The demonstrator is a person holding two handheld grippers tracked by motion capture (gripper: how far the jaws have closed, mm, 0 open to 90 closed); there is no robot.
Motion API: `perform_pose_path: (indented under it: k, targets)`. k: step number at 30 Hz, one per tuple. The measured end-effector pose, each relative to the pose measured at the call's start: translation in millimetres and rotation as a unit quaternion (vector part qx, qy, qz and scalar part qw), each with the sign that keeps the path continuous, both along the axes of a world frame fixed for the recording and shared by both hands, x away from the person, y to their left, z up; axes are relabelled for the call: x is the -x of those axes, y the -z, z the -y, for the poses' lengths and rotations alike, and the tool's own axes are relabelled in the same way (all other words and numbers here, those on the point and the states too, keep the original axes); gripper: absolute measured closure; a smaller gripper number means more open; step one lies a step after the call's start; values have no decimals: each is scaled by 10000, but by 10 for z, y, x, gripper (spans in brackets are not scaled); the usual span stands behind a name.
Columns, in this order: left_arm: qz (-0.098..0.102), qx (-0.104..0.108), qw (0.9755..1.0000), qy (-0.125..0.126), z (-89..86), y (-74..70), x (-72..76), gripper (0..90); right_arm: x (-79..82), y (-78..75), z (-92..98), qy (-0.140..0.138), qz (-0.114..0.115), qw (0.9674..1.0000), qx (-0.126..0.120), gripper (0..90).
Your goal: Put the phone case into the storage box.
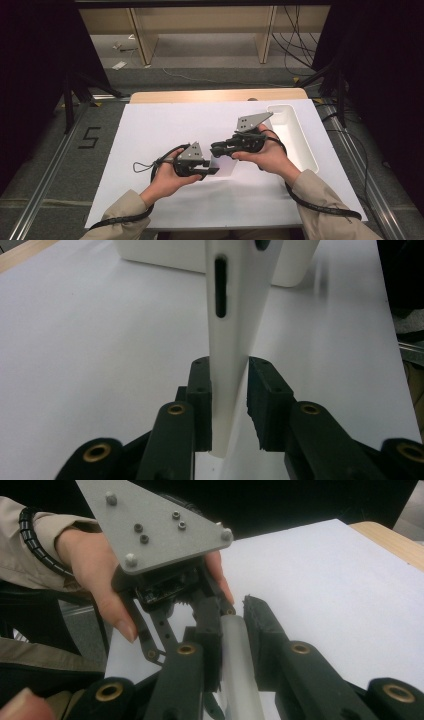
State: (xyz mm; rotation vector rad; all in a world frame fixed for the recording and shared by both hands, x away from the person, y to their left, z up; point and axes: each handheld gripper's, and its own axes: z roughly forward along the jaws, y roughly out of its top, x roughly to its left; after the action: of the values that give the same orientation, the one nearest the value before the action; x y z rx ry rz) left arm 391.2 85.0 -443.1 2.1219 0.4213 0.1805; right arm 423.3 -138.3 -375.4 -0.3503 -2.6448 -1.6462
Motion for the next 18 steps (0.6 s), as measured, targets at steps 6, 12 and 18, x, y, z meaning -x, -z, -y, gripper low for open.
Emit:
perform_pose_path:
  k: [6,12,18]
  targets:
    - [37,-34,10000,11,-3,-5,3,742,2,0,-1,-34,6,10000,9,778]
    - [66,-57,10000,15,-10,-9,4,754,3,-2,-3,-57,40,10000,24,768]
    - [92,-101,9999,40,-17,-15,4,764,3,-3,-3,-92,90,9999,41,758]
